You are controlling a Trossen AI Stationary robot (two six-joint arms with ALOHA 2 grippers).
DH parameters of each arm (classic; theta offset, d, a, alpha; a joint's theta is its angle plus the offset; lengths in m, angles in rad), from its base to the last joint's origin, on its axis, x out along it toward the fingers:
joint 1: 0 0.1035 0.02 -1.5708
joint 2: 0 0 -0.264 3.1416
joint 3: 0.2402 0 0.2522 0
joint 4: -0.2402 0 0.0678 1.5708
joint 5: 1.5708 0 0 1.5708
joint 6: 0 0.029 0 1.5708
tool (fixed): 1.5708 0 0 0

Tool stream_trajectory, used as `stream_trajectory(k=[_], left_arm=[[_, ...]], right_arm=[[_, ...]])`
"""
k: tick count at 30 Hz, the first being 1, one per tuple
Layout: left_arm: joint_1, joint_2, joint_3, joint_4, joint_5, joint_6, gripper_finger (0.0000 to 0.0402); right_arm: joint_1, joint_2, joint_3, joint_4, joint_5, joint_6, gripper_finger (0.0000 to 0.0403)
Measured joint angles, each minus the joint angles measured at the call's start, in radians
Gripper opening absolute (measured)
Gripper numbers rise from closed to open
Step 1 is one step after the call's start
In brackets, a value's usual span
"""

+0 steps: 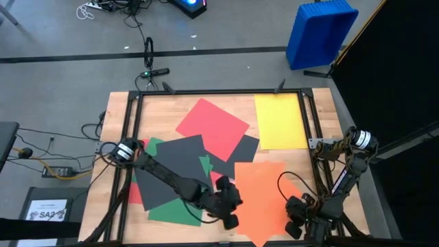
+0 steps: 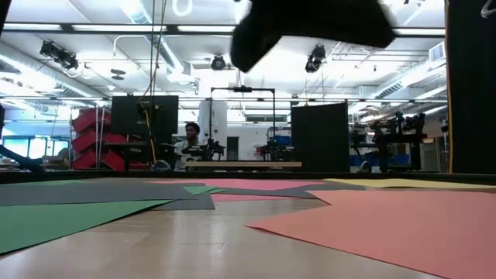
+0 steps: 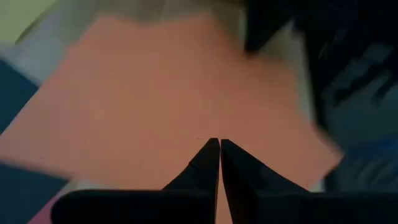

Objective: Organize paper
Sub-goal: Stack the orange colored paper on top of the orange colored papers

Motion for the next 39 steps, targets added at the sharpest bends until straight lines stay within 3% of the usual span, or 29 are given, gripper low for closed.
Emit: stream_trajectory(k=[3, 7, 17, 25, 30, 39], left_arm=[[0.018, 0.014, 0.052, -0.266, -0.019, 0.002, 0.0000], [0.053, 0.014, 0.054, -0.386, -0.054, 0.017, 0.0000], [0.152, 0.041, 0.047, -0.338, 0.086, 0.159, 0.0000], [0.183, 0.084, 0.047, -0.333, 0.177, 0.203, 0.0000], [0.202, 0.118, 0.047, -0.321, 0.205, 0.209, 0.0000], [0.216, 0.125, 0.047, -0.304, 0.242, 0.261, 0.0000]], right_arm=[[-0.011, 0.000, 0.001, 0.002, -0.001, 0.000, 0.0000], [-0.013, -0.005, 0.000, -0.007, 0.019, 0.003, 0.0000], [-0.003, -0.064, 0.001, -0.059, 0.011, 0.070, 0.0000], [0.003, -0.081, 0.000, -0.294, -0.152, 0.148, 0.0000], [-0.015, -0.072, -0.041, -0.276, -0.222, 0.131, 0.0000], [-0.073, -0.080, -0.094, -0.294, -0.247, 0.132, 0.0000]])
